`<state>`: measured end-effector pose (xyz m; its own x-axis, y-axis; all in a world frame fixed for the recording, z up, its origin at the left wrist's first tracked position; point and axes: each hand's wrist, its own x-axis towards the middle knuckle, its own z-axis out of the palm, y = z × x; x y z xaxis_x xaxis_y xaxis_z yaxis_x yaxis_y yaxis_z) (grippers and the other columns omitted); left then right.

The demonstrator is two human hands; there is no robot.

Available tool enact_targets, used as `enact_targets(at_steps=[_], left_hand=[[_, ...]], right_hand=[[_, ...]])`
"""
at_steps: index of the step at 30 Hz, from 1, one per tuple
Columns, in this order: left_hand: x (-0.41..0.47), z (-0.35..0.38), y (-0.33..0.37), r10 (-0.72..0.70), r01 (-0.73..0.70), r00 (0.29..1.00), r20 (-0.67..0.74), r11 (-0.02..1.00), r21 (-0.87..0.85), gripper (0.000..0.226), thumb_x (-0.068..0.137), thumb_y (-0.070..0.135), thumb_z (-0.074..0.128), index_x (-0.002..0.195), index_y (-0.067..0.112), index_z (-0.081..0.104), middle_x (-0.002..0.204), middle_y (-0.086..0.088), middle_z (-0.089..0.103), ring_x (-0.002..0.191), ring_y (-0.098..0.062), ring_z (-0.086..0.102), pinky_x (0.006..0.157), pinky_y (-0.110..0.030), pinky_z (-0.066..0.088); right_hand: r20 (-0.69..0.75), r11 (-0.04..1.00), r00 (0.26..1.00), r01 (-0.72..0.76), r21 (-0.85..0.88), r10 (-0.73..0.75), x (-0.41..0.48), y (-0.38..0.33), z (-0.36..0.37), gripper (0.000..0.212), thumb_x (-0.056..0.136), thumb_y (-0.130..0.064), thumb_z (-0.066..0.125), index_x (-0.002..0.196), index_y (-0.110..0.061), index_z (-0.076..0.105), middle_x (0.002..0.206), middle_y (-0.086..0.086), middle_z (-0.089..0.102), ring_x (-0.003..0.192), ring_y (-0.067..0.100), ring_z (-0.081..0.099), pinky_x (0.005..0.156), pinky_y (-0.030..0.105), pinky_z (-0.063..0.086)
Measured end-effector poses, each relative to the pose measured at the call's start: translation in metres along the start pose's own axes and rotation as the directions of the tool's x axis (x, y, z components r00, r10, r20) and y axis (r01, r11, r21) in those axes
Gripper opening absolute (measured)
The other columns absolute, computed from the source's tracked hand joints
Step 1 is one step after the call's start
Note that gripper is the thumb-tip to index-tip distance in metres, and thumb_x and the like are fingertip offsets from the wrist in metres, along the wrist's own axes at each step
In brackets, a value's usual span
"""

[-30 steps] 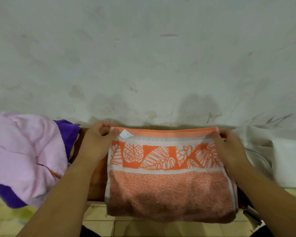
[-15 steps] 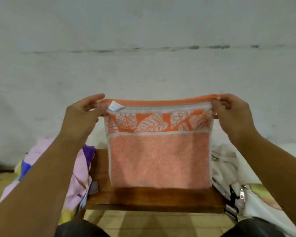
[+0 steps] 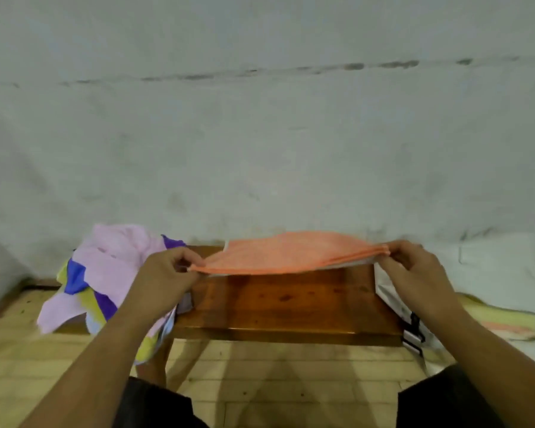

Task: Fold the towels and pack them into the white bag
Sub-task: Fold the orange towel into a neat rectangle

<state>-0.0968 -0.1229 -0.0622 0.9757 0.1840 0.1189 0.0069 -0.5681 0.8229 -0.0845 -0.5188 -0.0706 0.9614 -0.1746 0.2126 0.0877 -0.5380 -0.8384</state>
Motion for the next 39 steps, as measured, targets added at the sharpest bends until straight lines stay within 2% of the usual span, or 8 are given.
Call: enact_targets(at_steps=[8, 12, 16, 21, 27, 30, 33, 39], left_hand=[[-0.052, 0.038, -0.068, -0.002, -0.061, 0.955, 0.296, 0.977, 0.204, 0.024, 0.075, 0.007, 0.085, 0.071, 0.02, 0.066, 0.062, 0.013, 0.067, 0.054, 0.003, 0.054, 0.055, -0.01, 0.038], [-0.052, 0.038, -0.065, 0.012, -0.077, 0.951, 0.31, 0.977, 0.197, 0.016, 0.078, 0.018, 0.085, 0.075, 0.017, 0.069, 0.066, 0.011, 0.068, 0.058, 0.001, 0.056, 0.057, -0.015, 0.041], [-0.048, 0.036, -0.064, 0.039, -0.1, 0.969, 0.243, 0.965, 0.244, 0.007, 0.084, 0.025, 0.08, 0.079, 0.029, 0.076, 0.079, 0.015, 0.069, 0.075, -0.006, 0.064, 0.064, -0.019, 0.046], [-0.045, 0.03, -0.073, 0.0, -0.05, 0.969, 0.247, 0.979, 0.196, 0.009, 0.087, 0.023, 0.078, 0.08, 0.027, 0.073, 0.108, 0.019, 0.071, 0.092, 0.001, 0.066, 0.077, -0.015, 0.05], [-0.048, 0.036, -0.078, -0.089, -0.026, 0.939, 0.332, 0.945, 0.327, 0.016, 0.089, 0.03, 0.075, 0.078, 0.02, 0.069, 0.072, 0.007, 0.07, 0.065, -0.007, 0.057, 0.06, -0.024, 0.045], [-0.048, 0.038, -0.08, -0.167, 0.014, 0.906, 0.389, 0.931, 0.365, 0.023, 0.092, 0.04, 0.069, 0.08, 0.021, 0.066, 0.076, 0.006, 0.07, 0.073, -0.014, 0.062, 0.067, -0.029, 0.05], [-0.047, 0.039, -0.075, -0.173, 0.016, 0.902, 0.395, 0.929, 0.369, 0.018, 0.099, 0.04, 0.059, 0.09, 0.028, 0.068, 0.086, 0.011, 0.073, 0.084, -0.008, 0.068, 0.074, -0.03, 0.057], [-0.042, 0.05, -0.066, -0.177, 0.013, 0.903, 0.392, 0.922, 0.387, 0.011, 0.101, 0.039, 0.054, 0.095, 0.038, 0.063, 0.093, 0.027, 0.068, 0.084, 0.011, 0.065, 0.067, -0.011, 0.052]], right_hand=[[0.221, 0.953, 0.949, -0.165, -0.252, 0.223, -0.059, 0.08, 0.017, 0.011, 0.091, -0.027, 0.071, 0.08, -0.03, 0.069, 0.073, -0.013, 0.069, 0.067, 0.004, 0.062, 0.065, 0.026, 0.049], [0.223, 0.98, 0.97, -0.055, -0.192, 0.098, -0.064, 0.073, 0.013, 0.01, 0.084, -0.014, 0.078, 0.082, -0.019, 0.07, 0.1, -0.036, 0.064, 0.091, -0.023, 0.059, 0.079, 0.008, 0.049], [0.282, 0.971, 0.957, 0.125, -0.202, -0.064, -0.069, 0.075, 0.016, 0.02, 0.078, -0.009, 0.078, 0.073, -0.02, 0.062, 0.1, -0.021, 0.075, 0.111, -0.02, 0.057, 0.099, 0.011, 0.045], [0.347, 0.964, 0.938, 0.094, -0.25, -0.001, -0.072, 0.07, 0.018, 0.019, 0.084, -0.021, 0.066, 0.069, -0.018, 0.054, 0.061, -0.004, 0.059, 0.058, 0.006, 0.053, 0.056, 0.017, 0.038], [0.314, 0.973, 0.94, -0.066, -0.219, 0.135, -0.066, 0.079, 0.02, 0.012, 0.096, -0.02, 0.062, 0.085, -0.024, 0.061, 0.073, -0.005, 0.071, 0.065, 0.002, 0.066, 0.059, 0.016, 0.051], [0.348, 0.962, 0.924, -0.067, -0.264, 0.16, -0.066, 0.082, 0.023, 0.015, 0.096, -0.021, 0.061, 0.082, -0.026, 0.062, 0.077, -0.006, 0.07, 0.073, 0.006, 0.064, 0.064, 0.02, 0.049], [0.403, 0.977, 0.899, -0.1, -0.188, 0.17, -0.067, 0.078, 0.022, 0.02, 0.096, -0.02, 0.057, 0.077, -0.021, 0.058, 0.076, 0.003, 0.067, 0.077, 0.026, 0.064, 0.07, 0.041, 0.052], [0.445, 0.967, 0.872, -0.107, -0.232, 0.203, -0.064, 0.081, 0.024, 0.021, 0.1, -0.019, 0.05, 0.083, -0.013, 0.06, 0.079, 0.002, 0.067, 0.069, 0.016, 0.059, 0.058, 0.019, 0.041]])
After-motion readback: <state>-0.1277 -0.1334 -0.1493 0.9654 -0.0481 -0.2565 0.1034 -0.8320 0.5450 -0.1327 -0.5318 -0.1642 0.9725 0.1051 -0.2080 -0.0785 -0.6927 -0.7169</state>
